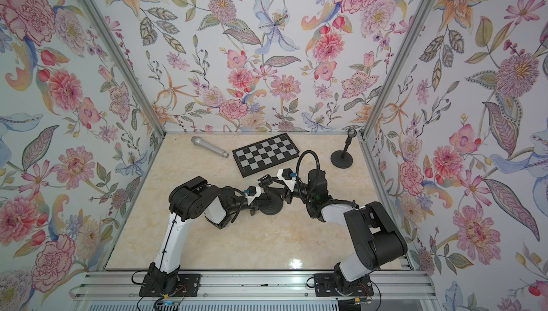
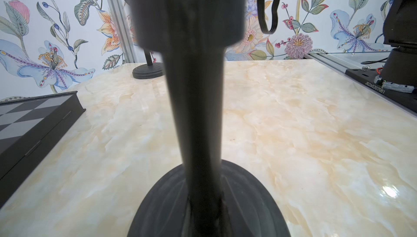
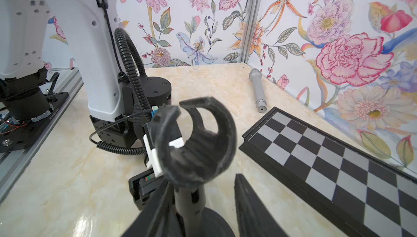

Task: Assemble a microphone stand
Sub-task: Screw the microphone stand pole into the microphone stand base.

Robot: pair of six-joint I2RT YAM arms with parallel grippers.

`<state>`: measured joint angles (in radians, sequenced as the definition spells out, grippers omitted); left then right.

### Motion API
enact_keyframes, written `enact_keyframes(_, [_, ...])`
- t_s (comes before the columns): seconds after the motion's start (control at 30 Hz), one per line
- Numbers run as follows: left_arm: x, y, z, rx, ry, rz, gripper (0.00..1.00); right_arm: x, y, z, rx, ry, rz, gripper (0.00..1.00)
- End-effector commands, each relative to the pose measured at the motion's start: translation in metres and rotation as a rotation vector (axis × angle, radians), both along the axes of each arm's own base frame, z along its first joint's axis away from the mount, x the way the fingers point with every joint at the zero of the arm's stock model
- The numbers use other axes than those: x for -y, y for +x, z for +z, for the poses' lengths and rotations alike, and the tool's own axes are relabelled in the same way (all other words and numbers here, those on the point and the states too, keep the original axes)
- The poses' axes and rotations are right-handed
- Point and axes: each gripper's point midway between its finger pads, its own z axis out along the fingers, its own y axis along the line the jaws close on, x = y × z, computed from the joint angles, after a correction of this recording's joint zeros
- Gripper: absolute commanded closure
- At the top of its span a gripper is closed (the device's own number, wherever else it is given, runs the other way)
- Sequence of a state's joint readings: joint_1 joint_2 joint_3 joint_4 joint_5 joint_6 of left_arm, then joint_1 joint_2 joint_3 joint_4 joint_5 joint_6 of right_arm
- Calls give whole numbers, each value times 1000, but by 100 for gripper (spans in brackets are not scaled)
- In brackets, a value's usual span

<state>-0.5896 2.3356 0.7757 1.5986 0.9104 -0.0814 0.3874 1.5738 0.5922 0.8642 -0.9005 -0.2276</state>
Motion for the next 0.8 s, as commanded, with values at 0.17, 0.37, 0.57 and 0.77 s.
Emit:
enact_keyframes(0.17, [1, -2, -41, 13, 119, 12, 92, -12, -5, -10, -47, -15, 143, 52])
enact_keyframes(0.37, [0, -3, -42, 6, 118, 16, 89, -18, 0, -9, -53, -4, 161, 61])
enact_keyframes(0.57, [-6, 1, -39, -5, 96, 45, 87, -10, 7, -5, -26, 31, 59, 90])
enact_keyframes(0.77, [-19, 2, -32, -3, 46, 93, 81, 9, 9, -9, -34, 100, -95, 100])
